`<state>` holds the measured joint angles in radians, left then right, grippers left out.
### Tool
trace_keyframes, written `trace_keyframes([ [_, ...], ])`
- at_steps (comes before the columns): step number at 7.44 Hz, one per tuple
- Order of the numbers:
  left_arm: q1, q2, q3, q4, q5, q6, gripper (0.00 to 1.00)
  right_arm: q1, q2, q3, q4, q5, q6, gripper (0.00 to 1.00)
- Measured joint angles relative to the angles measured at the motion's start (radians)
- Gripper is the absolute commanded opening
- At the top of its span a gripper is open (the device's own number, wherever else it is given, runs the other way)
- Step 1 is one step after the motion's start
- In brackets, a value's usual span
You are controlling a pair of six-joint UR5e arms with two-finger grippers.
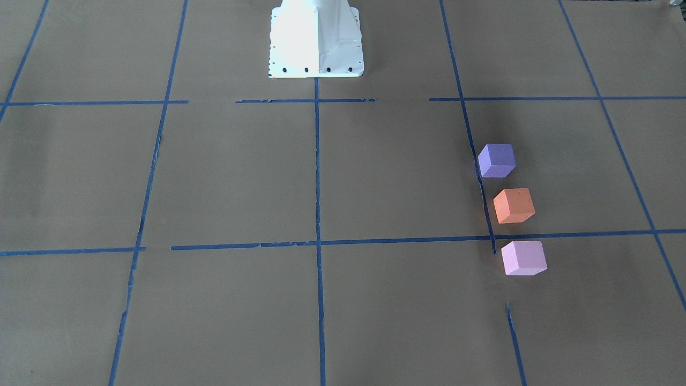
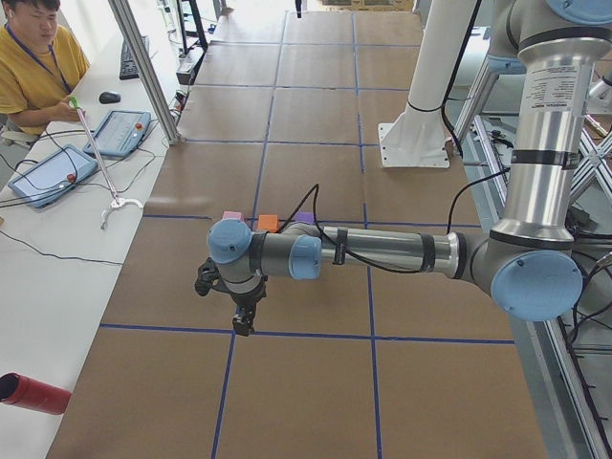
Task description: Arrange blocks in a line
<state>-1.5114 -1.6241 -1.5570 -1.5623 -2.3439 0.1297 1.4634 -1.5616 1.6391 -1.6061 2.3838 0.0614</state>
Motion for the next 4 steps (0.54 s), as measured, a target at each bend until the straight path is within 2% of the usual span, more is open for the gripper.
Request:
trace_keyframes([
  [4,-0.001,0.003,0.001,-0.004,-0.014,0.0,1.0,0.0,0.0,-0.001,0.0,0.0,0.0,1.0],
])
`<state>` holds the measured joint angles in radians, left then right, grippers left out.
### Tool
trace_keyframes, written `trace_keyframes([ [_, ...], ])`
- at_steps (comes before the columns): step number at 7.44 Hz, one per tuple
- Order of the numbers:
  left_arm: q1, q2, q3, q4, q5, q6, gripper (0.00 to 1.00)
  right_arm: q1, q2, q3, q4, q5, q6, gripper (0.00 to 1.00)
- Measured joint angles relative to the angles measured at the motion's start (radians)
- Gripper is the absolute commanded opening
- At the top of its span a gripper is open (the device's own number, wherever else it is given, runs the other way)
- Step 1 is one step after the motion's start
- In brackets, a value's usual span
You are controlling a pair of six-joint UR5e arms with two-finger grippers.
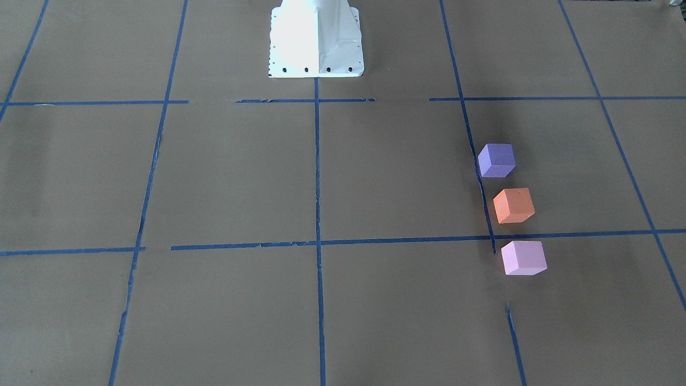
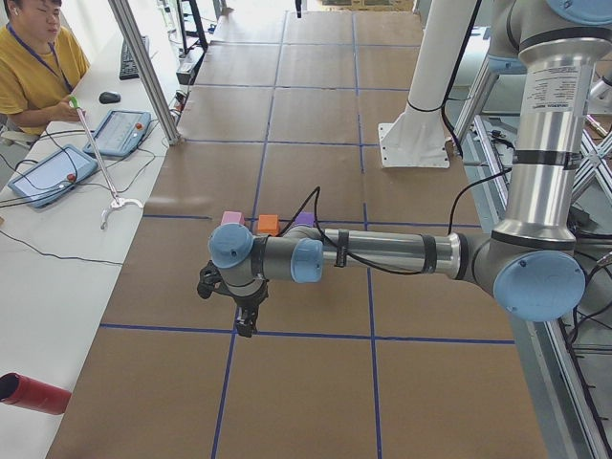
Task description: Arrange blocks in a line
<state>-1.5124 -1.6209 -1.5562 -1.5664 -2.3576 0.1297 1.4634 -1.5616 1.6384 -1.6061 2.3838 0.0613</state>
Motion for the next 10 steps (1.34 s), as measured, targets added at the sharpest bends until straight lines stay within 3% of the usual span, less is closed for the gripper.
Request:
trace_keyframes([
  [10,-0.017,0.003,-0.004,-0.043,0.0,-0.001,1.0,0.0,0.0,0.0,0.0,0.0,0.0,1.0],
])
